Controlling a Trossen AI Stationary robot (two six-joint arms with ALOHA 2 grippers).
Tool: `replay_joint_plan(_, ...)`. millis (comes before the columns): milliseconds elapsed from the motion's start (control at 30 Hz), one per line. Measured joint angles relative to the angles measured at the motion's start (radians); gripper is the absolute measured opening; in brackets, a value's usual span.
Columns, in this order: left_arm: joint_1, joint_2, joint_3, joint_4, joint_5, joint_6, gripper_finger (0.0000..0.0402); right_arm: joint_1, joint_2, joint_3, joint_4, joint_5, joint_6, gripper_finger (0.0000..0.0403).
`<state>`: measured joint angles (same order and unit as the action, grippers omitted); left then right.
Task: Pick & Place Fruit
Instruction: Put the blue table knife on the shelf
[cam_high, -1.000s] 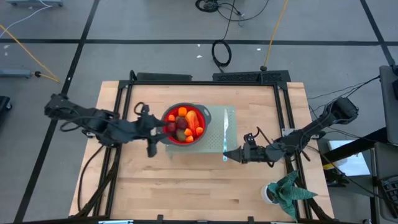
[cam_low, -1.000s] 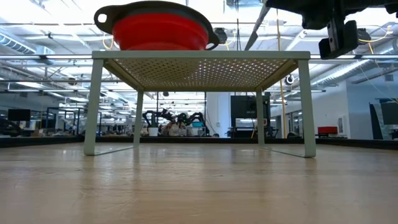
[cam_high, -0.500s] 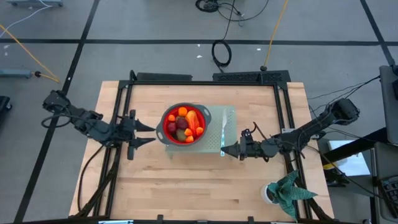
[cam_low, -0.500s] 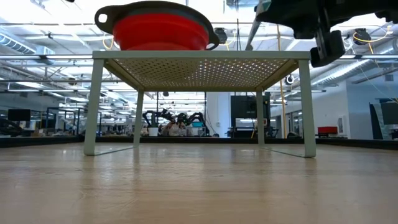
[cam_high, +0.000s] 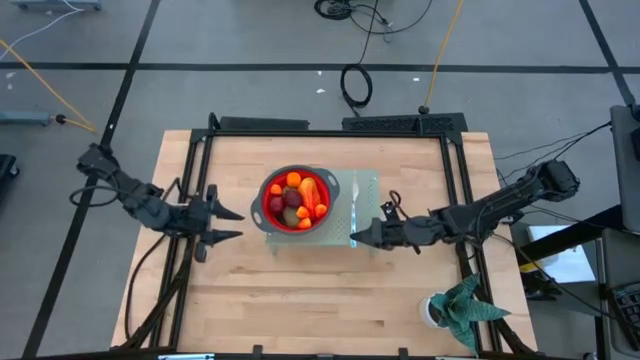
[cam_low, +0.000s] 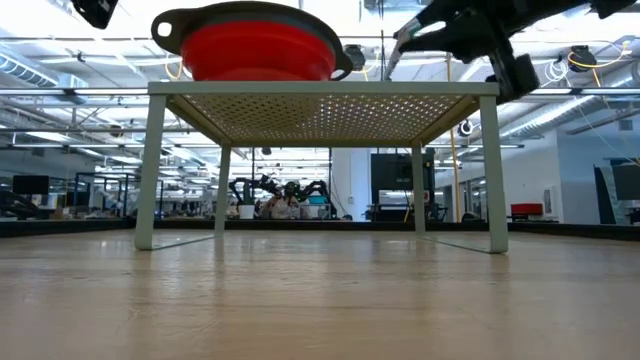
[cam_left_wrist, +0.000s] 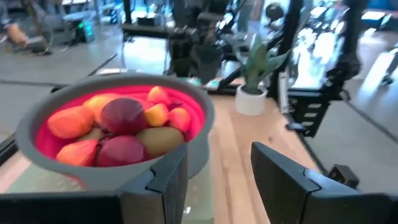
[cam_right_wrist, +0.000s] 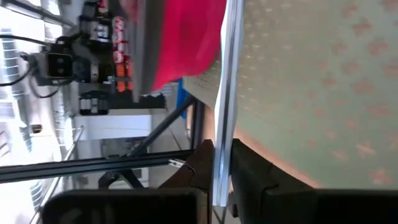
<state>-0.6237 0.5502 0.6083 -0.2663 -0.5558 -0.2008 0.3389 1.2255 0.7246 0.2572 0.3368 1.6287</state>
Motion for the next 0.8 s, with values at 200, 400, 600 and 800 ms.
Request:
replay_joint_plan(200,-0.016,-0.08,-0.09,0.064,0.014,0.009,0.0173,0.0,0.0,0.0,-0.032,0.001,0.038,0.0024)
replay_joint_plan(400,-0.016,-0.109,-0.154,0.105,0.015,-0.012,0.0173,-0.011,0.0,0.0,-0.061,-0.001,0.061,0.0024)
replay_joint_plan(600,-0.016,-0.108,-0.18,0.115,0.015,-0.05,0.0173,-0.025,0.0,0.0,-0.061,-0.003,0.062,0.0024)
replay_joint_plan(800,-0.016,-0.108,-0.181,0.116,0.015,-0.06,0.0173,-0.052,0.005,0.0,-0.059,-0.076,0.06,0.0024)
